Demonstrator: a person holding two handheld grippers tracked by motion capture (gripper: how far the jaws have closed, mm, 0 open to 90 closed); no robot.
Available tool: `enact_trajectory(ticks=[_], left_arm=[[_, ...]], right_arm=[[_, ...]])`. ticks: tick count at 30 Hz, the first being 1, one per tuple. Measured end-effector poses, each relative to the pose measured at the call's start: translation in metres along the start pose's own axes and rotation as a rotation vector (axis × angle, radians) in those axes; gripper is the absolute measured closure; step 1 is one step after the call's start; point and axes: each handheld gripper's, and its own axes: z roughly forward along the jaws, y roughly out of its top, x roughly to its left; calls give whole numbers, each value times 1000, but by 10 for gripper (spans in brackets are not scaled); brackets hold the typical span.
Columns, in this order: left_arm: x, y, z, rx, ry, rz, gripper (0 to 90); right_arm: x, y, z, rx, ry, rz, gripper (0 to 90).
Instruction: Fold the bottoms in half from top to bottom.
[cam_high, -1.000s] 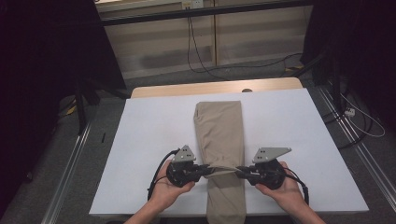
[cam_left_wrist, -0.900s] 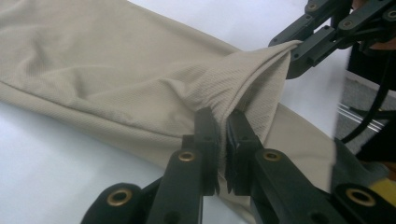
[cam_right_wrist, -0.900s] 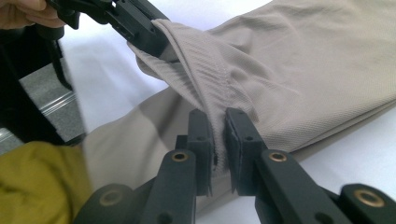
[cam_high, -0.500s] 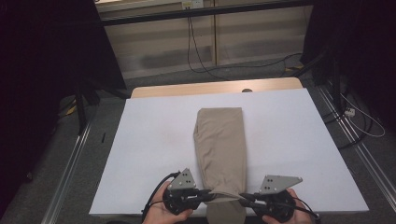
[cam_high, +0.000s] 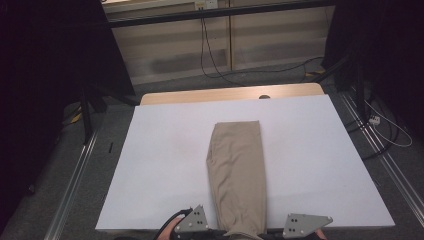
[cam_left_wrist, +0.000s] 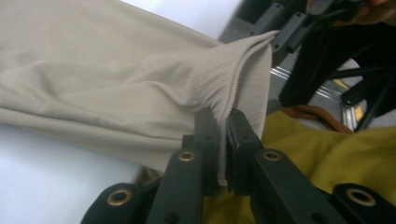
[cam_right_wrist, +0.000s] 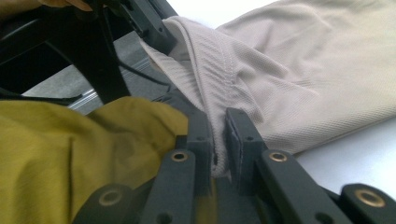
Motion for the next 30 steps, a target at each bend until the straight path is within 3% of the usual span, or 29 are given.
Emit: enact_trajectory(ticks=[2, 3, 5, 6, 9, 16, 18, 21, 24, 28, 30], left_arm=[[2, -1, 2, -2, 5, 0, 841], [5, -1, 2, -5, 3, 3, 806], [11, 0, 3, -11, 47, -21, 641], [16, 1, 4, -17, 70, -21, 569], [29, 3, 2, -33, 120, -36, 493], [60, 14, 6, -78, 268, -11, 253], [73, 20, 10, -88, 295, -3, 212], [96, 26, 17, -109, 324, 43, 176], [124, 32, 24, -116, 339, -31, 136], [145, 41, 27, -128, 372, -86, 119], [155, 50, 28, -128, 395, -84, 106]], right_arm=[[2, -1, 2, 15, 2, -18, 765], [1, -1, 4, 18, 4, -19, 665], [-4, -1, 7, 27, -21, -5, 490], [-6, 0, 8, 25, -28, 0, 457], [-16, 2, 10, 10, -54, 11, 346], [-41, 13, 16, -18, -124, 9, 303], [-55, 17, 18, -22, -149, 14, 303], [-78, 27, 22, -26, -183, 32, 289], [-98, 37, 25, -38, -191, 41, 273], [-122, 52, 26, -62, -220, 39, 258], [-136, 60, 29, -76, -240, 45, 259]])
